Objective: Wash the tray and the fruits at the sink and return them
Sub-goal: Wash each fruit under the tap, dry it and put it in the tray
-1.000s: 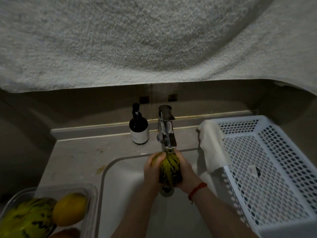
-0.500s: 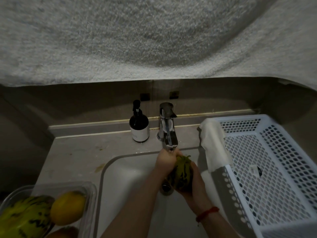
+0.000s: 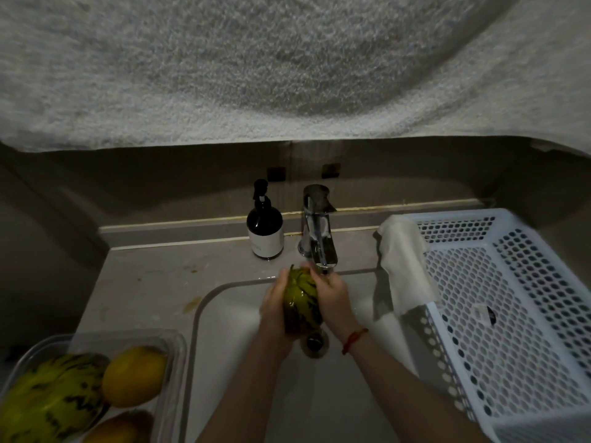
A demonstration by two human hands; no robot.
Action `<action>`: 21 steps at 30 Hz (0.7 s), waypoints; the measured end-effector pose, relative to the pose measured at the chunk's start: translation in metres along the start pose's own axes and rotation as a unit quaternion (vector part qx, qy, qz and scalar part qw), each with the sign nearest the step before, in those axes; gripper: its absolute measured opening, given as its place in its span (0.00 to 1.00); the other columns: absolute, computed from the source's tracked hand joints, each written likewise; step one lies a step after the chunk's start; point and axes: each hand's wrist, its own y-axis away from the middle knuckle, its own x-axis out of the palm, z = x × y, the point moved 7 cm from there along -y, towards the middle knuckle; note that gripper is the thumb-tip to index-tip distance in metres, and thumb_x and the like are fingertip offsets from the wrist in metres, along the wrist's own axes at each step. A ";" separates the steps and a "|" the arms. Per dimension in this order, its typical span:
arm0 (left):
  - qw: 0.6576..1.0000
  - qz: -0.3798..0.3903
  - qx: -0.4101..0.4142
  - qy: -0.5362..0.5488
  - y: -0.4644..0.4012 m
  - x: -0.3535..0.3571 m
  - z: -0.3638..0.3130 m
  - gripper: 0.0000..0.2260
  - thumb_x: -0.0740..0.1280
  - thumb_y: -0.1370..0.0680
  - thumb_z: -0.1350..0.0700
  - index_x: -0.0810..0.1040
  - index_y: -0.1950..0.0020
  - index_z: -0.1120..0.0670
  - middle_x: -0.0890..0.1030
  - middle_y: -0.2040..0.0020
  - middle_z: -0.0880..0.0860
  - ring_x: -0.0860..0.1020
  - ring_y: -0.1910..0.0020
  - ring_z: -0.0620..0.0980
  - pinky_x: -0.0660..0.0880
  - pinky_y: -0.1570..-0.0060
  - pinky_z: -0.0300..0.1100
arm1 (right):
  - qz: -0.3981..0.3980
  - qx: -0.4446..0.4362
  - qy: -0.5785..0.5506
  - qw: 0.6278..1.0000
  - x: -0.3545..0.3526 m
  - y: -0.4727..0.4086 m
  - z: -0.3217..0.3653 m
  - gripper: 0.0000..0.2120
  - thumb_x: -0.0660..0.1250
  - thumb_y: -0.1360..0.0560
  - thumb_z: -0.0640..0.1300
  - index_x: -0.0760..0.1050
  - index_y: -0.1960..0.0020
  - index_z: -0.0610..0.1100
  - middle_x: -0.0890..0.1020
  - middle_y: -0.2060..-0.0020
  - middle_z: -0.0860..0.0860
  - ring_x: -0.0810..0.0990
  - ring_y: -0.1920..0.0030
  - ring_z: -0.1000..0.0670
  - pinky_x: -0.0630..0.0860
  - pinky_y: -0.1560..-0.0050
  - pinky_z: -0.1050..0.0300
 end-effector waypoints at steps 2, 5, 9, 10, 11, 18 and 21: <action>0.996 -0.047 0.045 -0.066 0.000 -0.011 -0.003 0.20 0.65 0.23 0.46 0.74 0.36 0.54 0.79 0.42 0.61 0.79 0.45 0.62 0.76 0.47 0.61 | -0.004 0.012 0.005 1.000 0.003 -0.012 0.001 0.08 0.64 0.22 0.40 0.77 0.59 0.47 0.82 0.56 0.43 0.81 0.50 0.40 0.75 0.43 0.40; 0.989 -0.084 0.068 -0.102 0.001 -0.019 -0.005 0.17 0.65 0.23 0.48 0.74 0.38 0.54 0.80 0.45 0.59 0.80 0.50 0.61 0.77 0.49 0.59 | 0.010 -0.100 0.134 0.986 0.004 -0.006 0.015 0.11 0.62 0.21 0.43 0.76 0.54 0.35 0.82 0.55 0.36 0.81 0.54 0.38 0.78 0.50 0.40; 0.987 -0.117 0.049 -0.099 0.002 -0.018 -0.010 0.16 0.67 0.26 0.45 0.79 0.45 0.55 0.81 0.50 0.60 0.80 0.49 0.61 0.76 0.47 0.64 | 0.078 -0.374 0.394 0.836 0.013 0.030 0.033 0.19 0.57 0.23 0.49 0.77 0.40 0.39 0.82 0.53 0.40 0.80 0.58 0.42 0.77 0.58 0.52; 0.984 -0.105 0.060 -0.131 0.001 -0.015 -0.012 0.16 0.67 0.25 0.45 0.79 0.46 0.55 0.82 0.51 0.59 0.80 0.50 0.60 0.76 0.48 0.63 | 0.073 -0.381 0.371 0.843 0.010 0.030 0.036 0.20 0.57 0.23 0.51 0.77 0.40 0.39 0.82 0.53 0.41 0.79 0.58 0.43 0.76 0.57 0.53; 0.976 -0.088 0.085 -0.182 -0.001 -0.010 -0.016 0.15 0.65 0.24 0.45 0.79 0.46 0.55 0.82 0.51 0.58 0.80 0.50 0.59 0.77 0.48 0.59 | 0.054 -0.363 0.334 0.868 0.005 0.028 0.036 0.19 0.58 0.24 0.51 0.78 0.43 0.39 0.81 0.55 0.42 0.79 0.58 0.47 0.76 0.56 0.56; 0.855 -0.004 0.242 -0.459 -0.004 0.029 -0.035 0.12 0.66 0.33 0.40 0.76 0.52 0.43 0.80 0.55 0.50 0.78 0.53 0.51 0.76 0.49 0.47 | -0.050 0.214 -0.241 0.945 -0.009 0.026 -0.029 0.17 0.58 0.22 0.53 0.78 0.48 0.41 0.81 0.53 0.41 0.79 0.50 0.42 0.76 0.43 0.43; 0.843 0.025 0.227 -0.487 -0.008 0.038 -0.032 0.13 0.67 0.35 0.38 0.76 0.57 0.43 0.82 0.56 0.50 0.79 0.52 0.51 0.77 0.48 0.49 | 0.054 0.285 -0.350 0.890 -0.003 0.037 -0.025 0.24 0.54 0.23 0.61 0.79 0.49 0.43 0.83 0.56 0.41 0.78 0.52 0.42 0.74 0.48 0.47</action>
